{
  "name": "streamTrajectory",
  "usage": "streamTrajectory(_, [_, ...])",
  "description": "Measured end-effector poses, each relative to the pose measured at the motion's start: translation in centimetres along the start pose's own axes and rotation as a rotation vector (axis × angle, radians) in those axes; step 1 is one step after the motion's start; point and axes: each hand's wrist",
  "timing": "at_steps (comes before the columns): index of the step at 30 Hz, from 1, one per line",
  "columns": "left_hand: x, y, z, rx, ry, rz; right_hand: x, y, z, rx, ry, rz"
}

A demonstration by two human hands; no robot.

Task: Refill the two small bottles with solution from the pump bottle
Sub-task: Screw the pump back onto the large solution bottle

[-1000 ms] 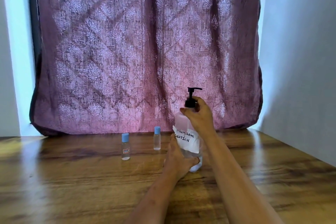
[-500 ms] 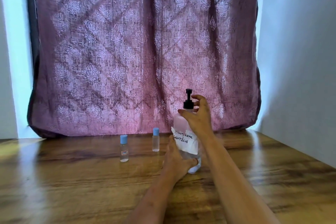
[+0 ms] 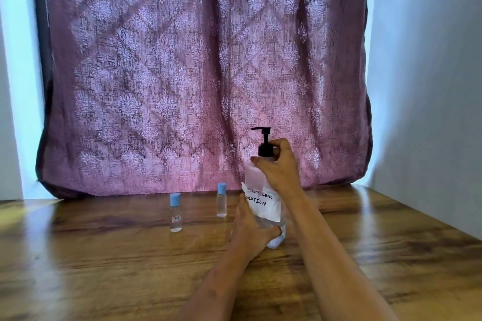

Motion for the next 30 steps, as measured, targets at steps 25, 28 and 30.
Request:
streamTrajectory(25, [0.04, 0.32, -0.29, -0.01, 0.02, -0.002, -0.6, -0.04, 0.64, 0.021, 0.252, -0.097])
streamTrajectory(28, [0.01, 0.26, -0.27, -0.007, 0.026, 0.001, -0.64, -0.05, 0.73, -0.001, 0.237, -0.091])
streamTrajectory(30, [0.01, 0.23, -0.24, -0.01, 0.031, -0.001, -0.62, -0.14, 0.64, -0.011, 0.241, -0.062])
Point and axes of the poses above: each hand's wrist, its own y-axis towards the middle knuckle, its own x-axis out of the palm, z = x × y, and after that the axes turned 3 degrees about -y, right-handed
